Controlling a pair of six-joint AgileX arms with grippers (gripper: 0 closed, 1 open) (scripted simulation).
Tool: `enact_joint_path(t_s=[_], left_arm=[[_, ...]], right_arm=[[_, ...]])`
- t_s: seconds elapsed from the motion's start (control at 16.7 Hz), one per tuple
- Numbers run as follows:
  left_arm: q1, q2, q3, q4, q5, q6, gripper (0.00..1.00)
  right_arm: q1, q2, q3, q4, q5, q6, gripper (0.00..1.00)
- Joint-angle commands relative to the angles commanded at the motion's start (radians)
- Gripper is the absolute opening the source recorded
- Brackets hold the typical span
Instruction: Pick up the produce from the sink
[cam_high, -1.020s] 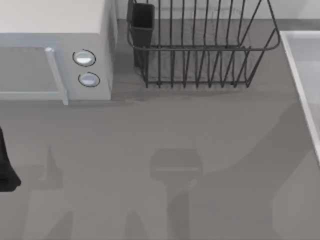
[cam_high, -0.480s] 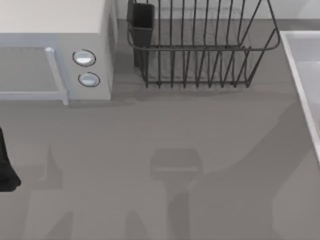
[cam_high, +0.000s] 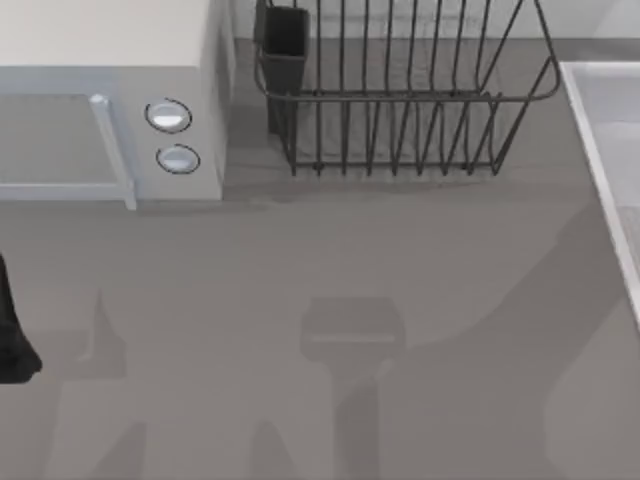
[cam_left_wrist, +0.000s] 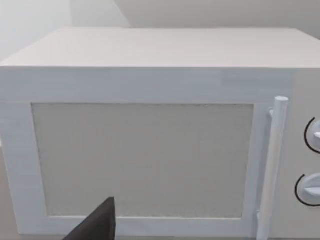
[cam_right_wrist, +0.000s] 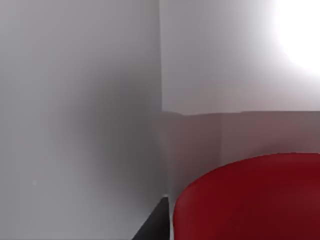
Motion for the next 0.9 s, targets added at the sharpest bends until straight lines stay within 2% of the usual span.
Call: enact_joint_path(t_s=[0.48, 0.66, 0.9], left_arm=[[0.000, 0.000, 0.000, 0.000, 0.000, 0.000, 1.00], [0.000, 0.000, 0.000, 0.000, 0.000, 0.000, 1.00], [0.000, 0.000, 0.000, 0.000, 0.000, 0.000, 1.00]], right_arm=[[0.001, -0.054, 0.080, -0.090, -0.012, 0.005, 0.00], [-0.001, -0.059, 0.237, -0.252, -0.012, 0.002, 0.00], [-0.003, -0.084, 0.522, -0.590, -0.012, 0.000, 0.00]])
